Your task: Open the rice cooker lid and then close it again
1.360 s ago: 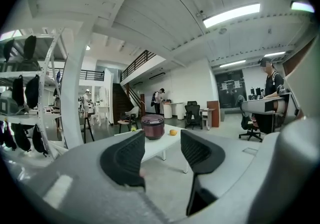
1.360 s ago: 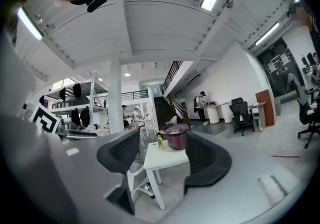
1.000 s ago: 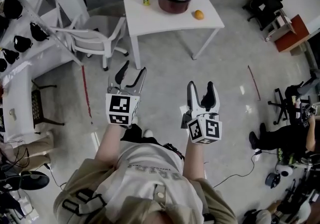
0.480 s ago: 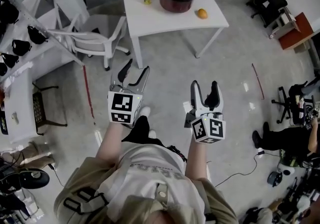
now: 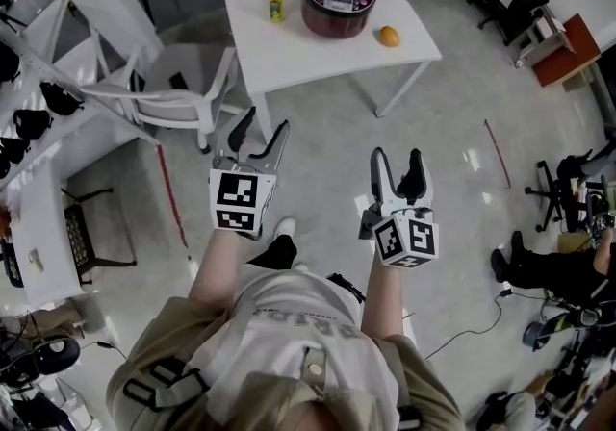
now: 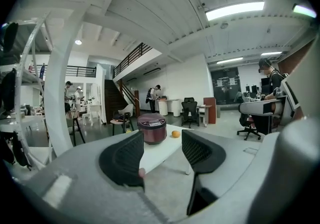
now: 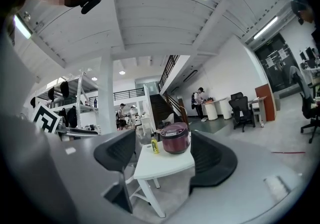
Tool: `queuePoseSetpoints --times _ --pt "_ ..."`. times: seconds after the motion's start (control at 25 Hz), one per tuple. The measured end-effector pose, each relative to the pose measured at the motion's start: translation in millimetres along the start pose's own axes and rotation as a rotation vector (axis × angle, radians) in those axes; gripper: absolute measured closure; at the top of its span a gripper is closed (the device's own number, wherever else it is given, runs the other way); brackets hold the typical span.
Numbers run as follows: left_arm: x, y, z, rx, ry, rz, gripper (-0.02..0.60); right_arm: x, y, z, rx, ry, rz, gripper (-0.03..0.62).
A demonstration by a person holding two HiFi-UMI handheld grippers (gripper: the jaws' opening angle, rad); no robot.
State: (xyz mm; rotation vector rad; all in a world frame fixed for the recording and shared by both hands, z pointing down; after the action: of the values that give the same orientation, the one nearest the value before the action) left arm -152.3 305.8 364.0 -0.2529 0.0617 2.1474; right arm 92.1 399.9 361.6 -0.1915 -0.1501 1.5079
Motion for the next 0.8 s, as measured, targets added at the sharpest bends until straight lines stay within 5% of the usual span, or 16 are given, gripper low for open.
queuePoseSetpoints --times 0.8 --pt "-95 71 -15 -0.029 -0.017 0.073 0.334 -104 6 7 -0.031 -0.008 0.049 0.275"
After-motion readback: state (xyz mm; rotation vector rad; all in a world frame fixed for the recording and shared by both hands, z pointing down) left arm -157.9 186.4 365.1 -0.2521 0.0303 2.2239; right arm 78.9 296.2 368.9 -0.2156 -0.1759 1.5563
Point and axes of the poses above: the fingertips, and each gripper's own axes: x backward along the fingers, y to its left, z out of its underside, the point moved 4 cm from there along x, backward along the fingers
